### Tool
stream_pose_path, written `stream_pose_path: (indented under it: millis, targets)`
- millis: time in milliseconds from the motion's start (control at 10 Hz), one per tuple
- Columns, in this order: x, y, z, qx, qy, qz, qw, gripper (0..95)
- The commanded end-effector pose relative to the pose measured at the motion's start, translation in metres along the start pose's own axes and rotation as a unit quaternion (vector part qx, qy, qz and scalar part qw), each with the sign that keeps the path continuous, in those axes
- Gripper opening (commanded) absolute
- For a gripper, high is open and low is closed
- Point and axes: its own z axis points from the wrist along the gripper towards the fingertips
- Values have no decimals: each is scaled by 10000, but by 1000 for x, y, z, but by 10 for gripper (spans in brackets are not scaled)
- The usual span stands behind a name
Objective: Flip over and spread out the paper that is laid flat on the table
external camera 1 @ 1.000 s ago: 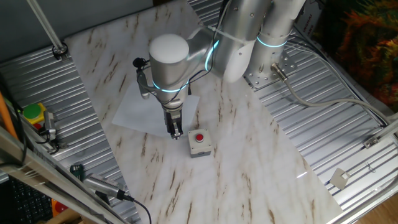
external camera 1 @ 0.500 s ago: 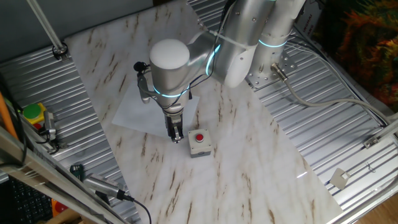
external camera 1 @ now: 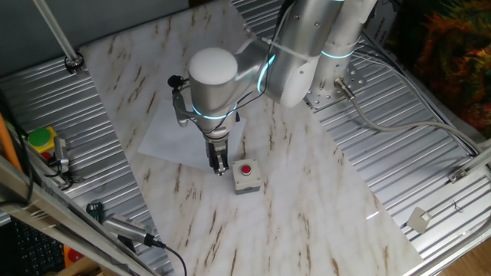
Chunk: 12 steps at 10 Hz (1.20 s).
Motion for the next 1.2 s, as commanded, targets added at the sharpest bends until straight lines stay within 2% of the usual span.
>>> stream_pose_path:
  millis: [100, 1200]
  targets:
    - [0, 1, 2, 6, 1, 15, 10000, 190]
    - [3, 0, 10, 17, -26, -19, 10000, 190]
